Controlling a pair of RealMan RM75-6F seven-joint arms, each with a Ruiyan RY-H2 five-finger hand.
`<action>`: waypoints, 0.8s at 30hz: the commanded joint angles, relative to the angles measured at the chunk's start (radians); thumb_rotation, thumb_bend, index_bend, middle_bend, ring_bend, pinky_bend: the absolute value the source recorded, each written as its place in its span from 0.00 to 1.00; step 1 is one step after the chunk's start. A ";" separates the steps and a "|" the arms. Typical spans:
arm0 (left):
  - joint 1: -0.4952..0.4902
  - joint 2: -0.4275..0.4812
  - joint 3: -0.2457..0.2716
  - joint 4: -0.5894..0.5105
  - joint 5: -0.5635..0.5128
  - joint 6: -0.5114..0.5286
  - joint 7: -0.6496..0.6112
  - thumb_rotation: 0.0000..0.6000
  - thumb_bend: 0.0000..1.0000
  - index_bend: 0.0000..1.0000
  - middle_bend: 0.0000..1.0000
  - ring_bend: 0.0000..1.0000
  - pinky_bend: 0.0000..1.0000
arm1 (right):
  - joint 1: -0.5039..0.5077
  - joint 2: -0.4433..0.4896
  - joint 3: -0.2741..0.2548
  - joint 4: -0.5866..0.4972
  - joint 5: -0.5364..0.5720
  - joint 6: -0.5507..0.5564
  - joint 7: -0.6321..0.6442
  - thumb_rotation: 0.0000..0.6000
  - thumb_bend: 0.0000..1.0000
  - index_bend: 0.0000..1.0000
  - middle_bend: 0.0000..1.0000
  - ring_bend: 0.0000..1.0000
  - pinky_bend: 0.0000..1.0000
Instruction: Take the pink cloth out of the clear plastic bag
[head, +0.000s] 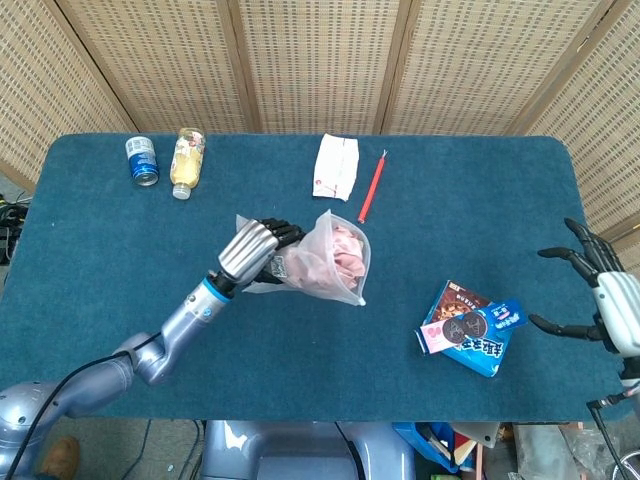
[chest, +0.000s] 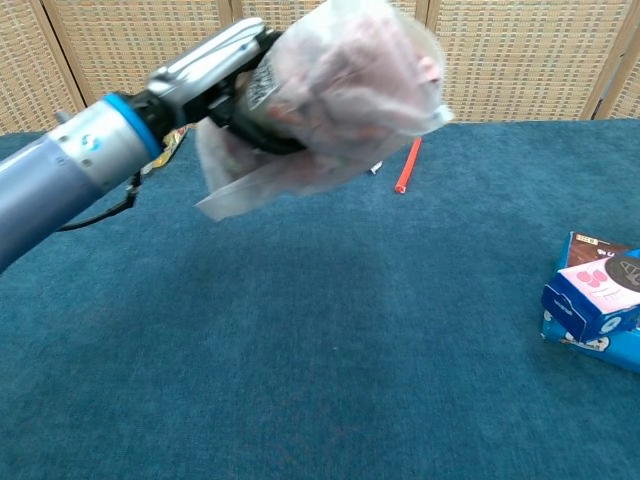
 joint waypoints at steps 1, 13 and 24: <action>-0.037 -0.020 -0.012 0.010 -0.002 -0.008 0.000 1.00 0.48 0.47 0.51 0.47 0.56 | 0.065 0.003 0.038 -0.019 0.024 -0.055 -0.020 1.00 0.02 0.32 0.00 0.00 0.00; -0.098 -0.052 -0.028 0.017 -0.048 -0.028 -0.005 1.00 0.48 0.47 0.51 0.47 0.56 | 0.162 -0.072 0.049 -0.011 0.008 -0.101 -0.119 1.00 0.02 0.38 0.00 0.00 0.00; -0.137 -0.076 -0.029 0.036 -0.064 -0.025 -0.007 1.00 0.48 0.47 0.51 0.47 0.56 | 0.251 -0.050 0.072 -0.093 0.052 -0.203 -0.172 1.00 0.02 0.39 0.00 0.00 0.00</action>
